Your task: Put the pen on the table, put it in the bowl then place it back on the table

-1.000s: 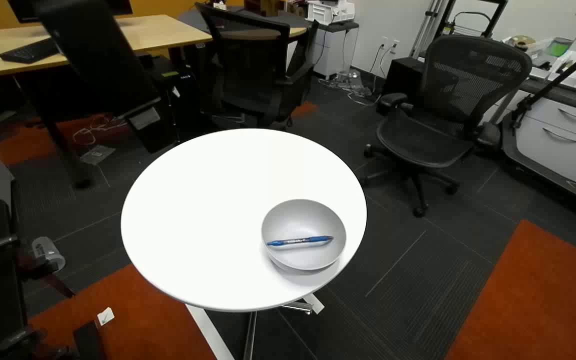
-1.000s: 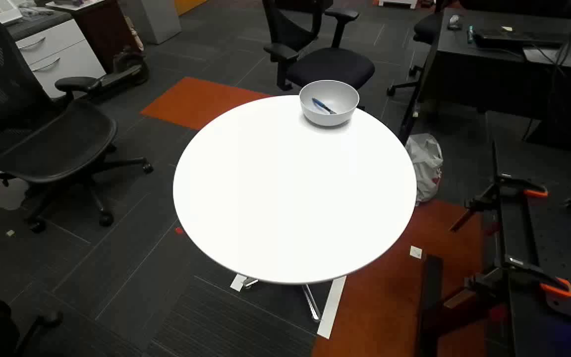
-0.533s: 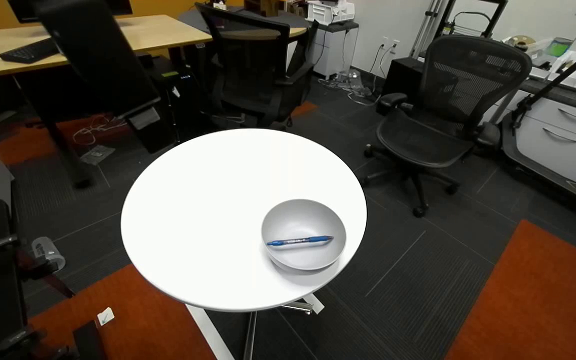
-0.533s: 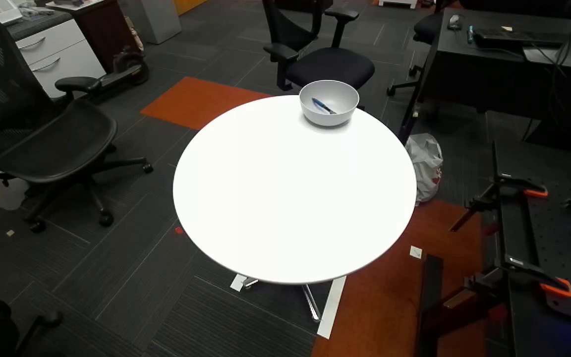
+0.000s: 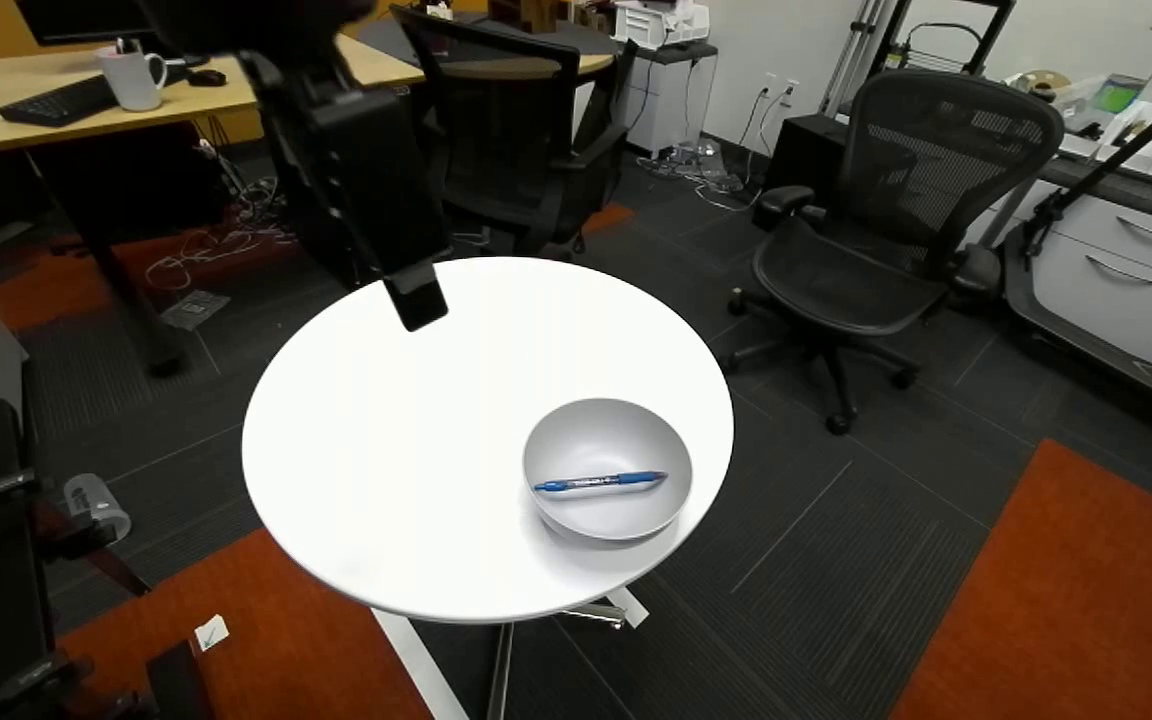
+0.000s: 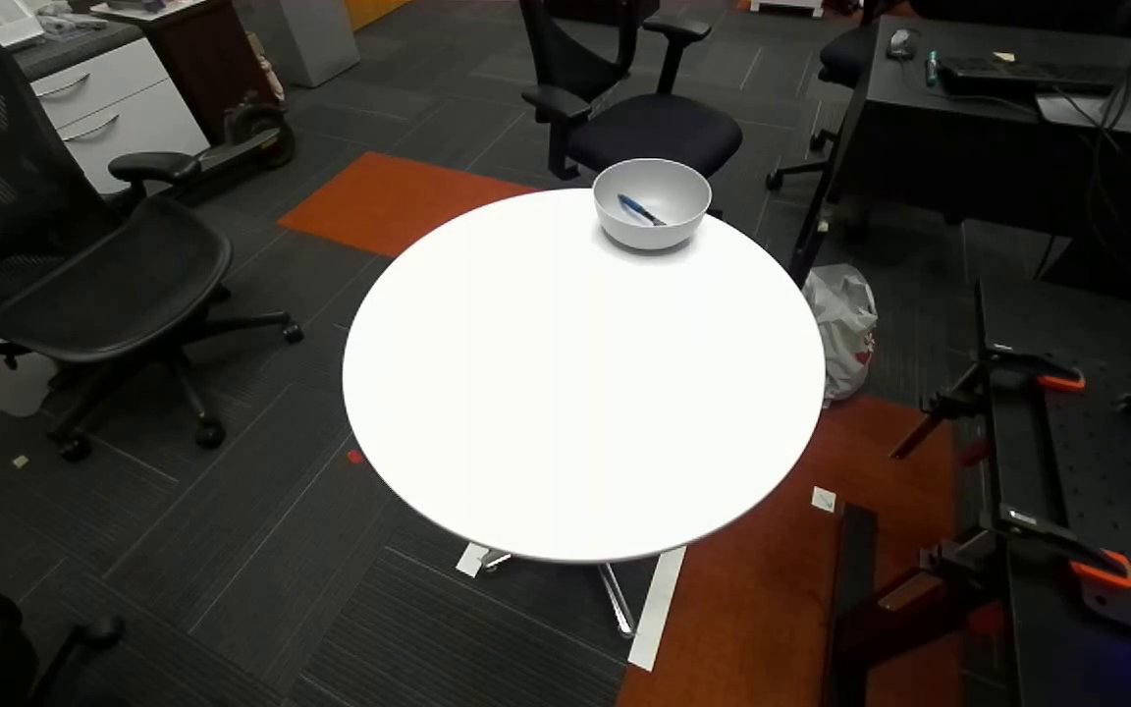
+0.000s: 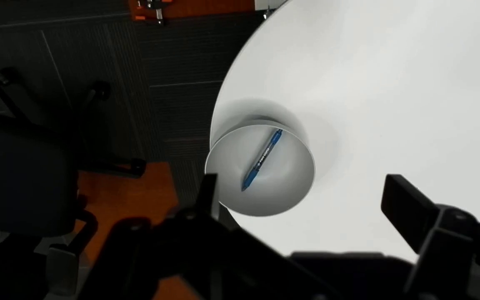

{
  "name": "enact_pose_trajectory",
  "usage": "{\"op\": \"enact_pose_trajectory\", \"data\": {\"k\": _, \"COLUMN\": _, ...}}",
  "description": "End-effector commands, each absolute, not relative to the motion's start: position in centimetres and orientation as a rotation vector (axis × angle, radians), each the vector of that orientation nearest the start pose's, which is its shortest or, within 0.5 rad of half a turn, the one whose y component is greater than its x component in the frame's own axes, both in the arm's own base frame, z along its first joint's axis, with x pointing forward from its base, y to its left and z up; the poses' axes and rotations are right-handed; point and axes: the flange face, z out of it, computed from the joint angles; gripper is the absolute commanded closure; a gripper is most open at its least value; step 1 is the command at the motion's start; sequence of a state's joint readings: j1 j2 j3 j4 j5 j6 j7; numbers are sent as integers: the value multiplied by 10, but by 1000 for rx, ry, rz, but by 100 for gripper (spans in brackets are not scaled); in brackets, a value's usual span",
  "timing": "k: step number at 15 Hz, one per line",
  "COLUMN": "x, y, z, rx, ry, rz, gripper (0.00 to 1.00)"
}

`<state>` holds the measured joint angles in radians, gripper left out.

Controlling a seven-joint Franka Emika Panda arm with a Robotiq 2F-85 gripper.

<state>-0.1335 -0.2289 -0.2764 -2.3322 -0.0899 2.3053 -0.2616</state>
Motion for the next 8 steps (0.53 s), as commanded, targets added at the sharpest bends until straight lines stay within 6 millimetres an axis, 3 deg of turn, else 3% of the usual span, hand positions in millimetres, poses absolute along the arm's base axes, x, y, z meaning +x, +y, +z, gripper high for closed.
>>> {"op": "enact_pose_trajectory", "data": {"k": 1, "x": 506, "y": -206, "z": 414, "rx": -3204, "ry": 284, "rz": -232, "gripper": 0}}
{"op": "enact_pose_trajectory", "data": {"k": 4, "x": 537, "y": -201, "z": 382, "rx": -3207, "ry": 364, "rz": -206, "gripper": 0}}
{"op": "enact_pose_trajectory", "data": {"k": 8, "x": 562, "y": -204, "z": 342, "rx": -3178, "ry": 468, "rz": -239, "gripper": 0}}
